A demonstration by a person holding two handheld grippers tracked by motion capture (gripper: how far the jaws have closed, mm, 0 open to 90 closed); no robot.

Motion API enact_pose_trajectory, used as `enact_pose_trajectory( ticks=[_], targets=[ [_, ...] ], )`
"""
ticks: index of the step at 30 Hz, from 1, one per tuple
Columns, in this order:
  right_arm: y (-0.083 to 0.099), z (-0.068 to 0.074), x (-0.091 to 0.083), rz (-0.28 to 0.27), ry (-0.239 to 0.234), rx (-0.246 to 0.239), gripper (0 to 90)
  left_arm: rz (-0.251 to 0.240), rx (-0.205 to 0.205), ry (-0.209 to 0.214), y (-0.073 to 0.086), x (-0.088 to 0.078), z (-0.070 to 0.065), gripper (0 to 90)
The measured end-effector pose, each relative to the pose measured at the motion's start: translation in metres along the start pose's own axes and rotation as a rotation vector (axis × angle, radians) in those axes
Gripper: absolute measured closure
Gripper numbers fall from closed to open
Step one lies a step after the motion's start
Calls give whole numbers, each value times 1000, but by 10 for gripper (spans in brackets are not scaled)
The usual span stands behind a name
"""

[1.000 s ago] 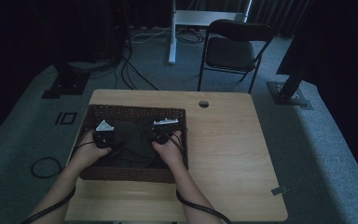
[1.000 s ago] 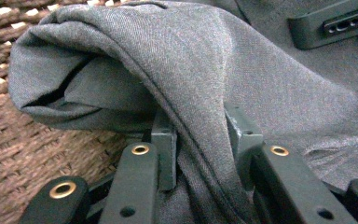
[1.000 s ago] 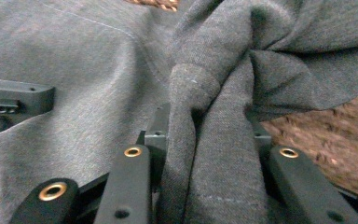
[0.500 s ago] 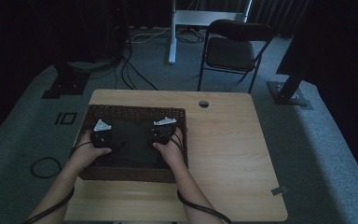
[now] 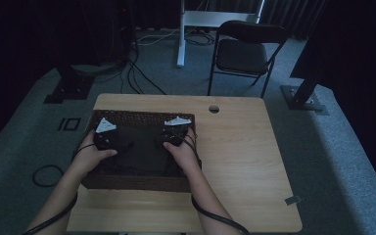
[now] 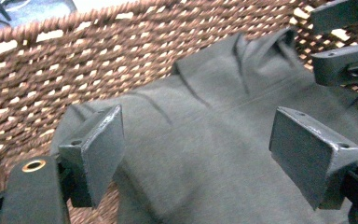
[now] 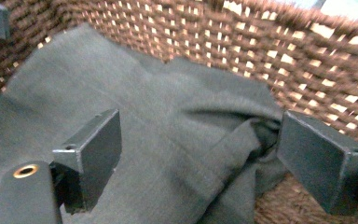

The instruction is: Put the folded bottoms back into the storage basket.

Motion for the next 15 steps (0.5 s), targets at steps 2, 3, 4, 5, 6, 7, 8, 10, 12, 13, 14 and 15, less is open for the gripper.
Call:
enact_pose_trajectory(
  ticks=[2,3,4,5,6,7,8,10,12,13,14,15],
  targets=[
    [-4,0,-5,-8,-5,-5,142,-2,8,9,-3,-3,-4,190],
    [-5,1,-7,-13,-8,-8,142,-5,6,11,-5,-5,-5,190],
    [-7,1,-10,-20,-8,-10,142,-7,-1,11,-6,-7,-6,190],
    [-9,1,-13,-25,-10,-18,142,-8,-8,12,-7,-9,-7,190],
    [-11,0,-16,-32,-11,-21,142,-8,-17,18,-8,-12,-8,190],
    [-12,0,-19,-37,-13,-22,142,-11,-29,20,-9,-15,-9,190],
    [-13,-1,-22,-39,-14,-24,142,-19,-33,23,-11,-16,-11,190],
    [-16,-3,-28,-51,-17,-26,141,-40,-51,36,-15,-22,-14,190],
    [-18,-5,-32,-63,-20,-14,141,-42,-41,37,-16,-26,-17,190],
    [-19,-5,-34,-71,-27,-2,141,-44,-31,31,-18,-28,-19,190],
    [-21,-6,-37,-77,-29,15,142,-48,-31,26,-19,-29,-20,188],
    [-21,-7,-38,-78,-28,17,142,-45,-23,28,-19,-31,-22,187]
  ],
)
Point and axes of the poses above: each handheld gripper's, and its own axes: x roughly forward along the jaws, y roughly out of its underside, z roughly to its left, the point moved 10 cm from there along x, roughly forward along the jaws, and after that the axes turned 3 degrees about y, right-handed, at the moved point
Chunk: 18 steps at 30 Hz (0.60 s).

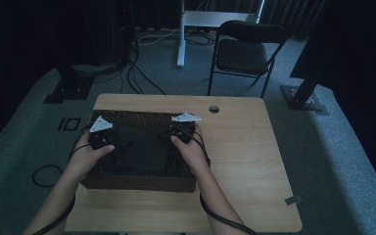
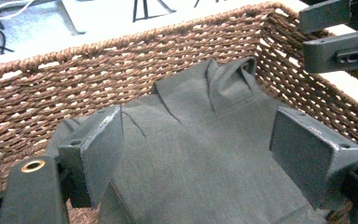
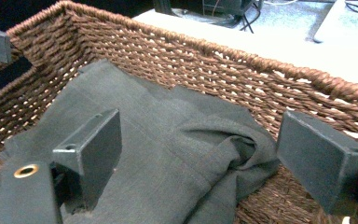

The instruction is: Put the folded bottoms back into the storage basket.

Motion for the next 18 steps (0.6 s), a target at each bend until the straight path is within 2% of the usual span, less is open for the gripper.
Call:
enact_pose_trajectory(
  ticks=[3,5,8,10,14,16,18],
  targets=[
    [-2,0,-4,-7,-3,-2,142,-2,4,1,-1,-1,-1,187],
    [-4,1,-13,4,-9,-48,141,-31,1,4,-5,-7,-7,186],
    [-9,-1,-22,-15,-13,-62,138,-41,9,7,-6,-12,-10,186],
    [-11,-6,-28,-22,-2,-75,138,-43,18,9,-7,-16,-13,186],
    [-14,-15,-42,-39,5,-66,138,-40,34,1,-6,-22,-16,187],
    [-15,-20,-49,-52,8,-72,138,-51,31,-14,-6,-25,-16,187],
    [-15,-26,-56,-63,12,-85,138,-58,39,-11,-6,-29,-18,186]
  ],
)
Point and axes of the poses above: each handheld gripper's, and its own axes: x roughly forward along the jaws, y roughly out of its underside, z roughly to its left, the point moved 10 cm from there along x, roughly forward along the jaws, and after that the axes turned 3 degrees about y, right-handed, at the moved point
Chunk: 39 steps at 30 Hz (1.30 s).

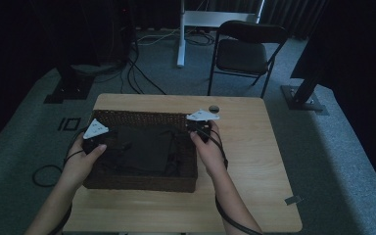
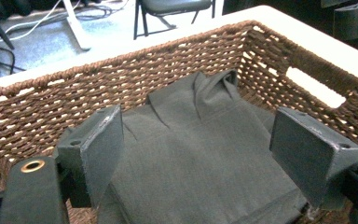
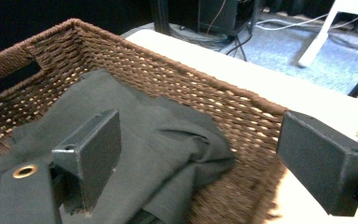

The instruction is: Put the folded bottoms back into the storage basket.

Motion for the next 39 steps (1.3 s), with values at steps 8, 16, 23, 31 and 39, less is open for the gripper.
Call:
enact_pose_trajectory(
  ticks=[8,16,23,31,39],
  targets=[
    [13,-31,-25,-18,44,20,138,-63,-31,19,-2,-13,-8,186],
    [37,-61,-42,-4,98,27,138,-75,3,4,5,-24,-14,186],
    [65,-88,-61,4,144,50,138,-101,14,17,15,-36,-22,186],
    [83,-100,-75,7,169,63,137,-123,22,-2,26,-50,-24,186],
    [109,-120,-90,5,217,88,135,-121,15,-22,45,-65,-20,186]
  ],
)
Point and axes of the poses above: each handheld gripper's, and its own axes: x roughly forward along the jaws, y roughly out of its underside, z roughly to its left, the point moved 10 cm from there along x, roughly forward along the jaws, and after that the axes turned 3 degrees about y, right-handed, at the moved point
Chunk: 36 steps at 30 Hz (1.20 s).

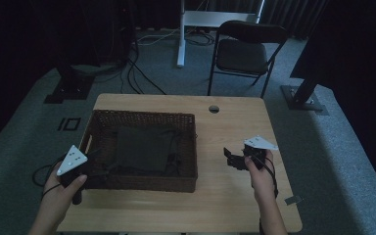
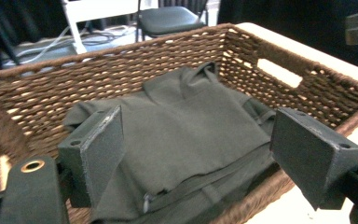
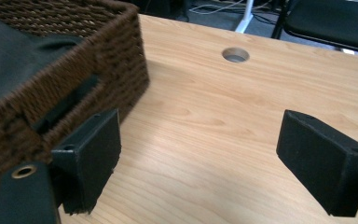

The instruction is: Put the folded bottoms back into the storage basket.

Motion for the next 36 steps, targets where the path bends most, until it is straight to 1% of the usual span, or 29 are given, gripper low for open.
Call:
enact_pose_trajectory(
  ticks=[2,3,5,7,8,10,11,13,14,16,17,18,19,20,22,23,26,28,30,32,34,35,36],
  targets=[
    [8,-5,-2,4,8,-2,128,-17,-22,12,3,-6,-2,186],
    [12,-8,-2,4,15,4,129,-20,-23,16,5,-9,-4,186],
    [21,-12,-2,8,17,26,129,-26,-9,15,9,-15,-7,186],
    [30,-16,-2,18,26,36,129,-26,13,19,13,-20,-12,186],
    [34,-19,-2,25,34,32,129,-31,15,23,14,-22,-14,185],
    [42,-22,-3,36,39,33,129,-52,6,38,15,-28,-19,186],
    [45,-24,-3,41,43,31,129,-53,9,36,16,-31,-20,186],
    [50,-29,-4,44,53,39,129,-51,28,16,20,-35,-20,182],
    [53,-31,-5,46,59,44,129,-48,30,12,23,-37,-21,176],
    [55,-33,-5,47,66,48,129,-48,30,12,23,-37,-21,175],
    [55,-33,-5,47,66,48,129,-45,27,8,29,-39,-21,175],
    [64,-40,-6,58,87,48,129,-39,36,-5,35,-40,-20,175],
    [67,-41,-7,61,92,51,129,-39,36,-5,35,-40,-20,175],
    [70,-42,-7,66,91,56,129,-37,25,-2,41,-41,-21,175],
    [72,-43,-7,69,93,59,129,-37,25,-2,41,-41,-21,176],
    [76,-46,-8,74,99,62,129,-25,20,1,49,-41,-22,175],
    [81,-49,-9,77,107,66,129,-15,5,0,60,-41,-23,176],
    [83,-51,-9,77,113,73,129,-4,-12,-7,71,-40,-21,175],
    [86,-54,-10,77,118,77,129,12,-9,-17,80,-41,-20,176],
    [88,-56,-11,82,124,80,129,21,-26,-19,88,-41,-19,176],
    [89,-58,-11,84,126,79,129,21,-26,-19,88,-41,-19,176],
    [91,-60,-11,90,134,75,129,53,-47,-36,106,-38,-15,175],
    [92,-61,-11,91,139,78,129,68,-55,-36,111,-36,-14,176]
  ],
)
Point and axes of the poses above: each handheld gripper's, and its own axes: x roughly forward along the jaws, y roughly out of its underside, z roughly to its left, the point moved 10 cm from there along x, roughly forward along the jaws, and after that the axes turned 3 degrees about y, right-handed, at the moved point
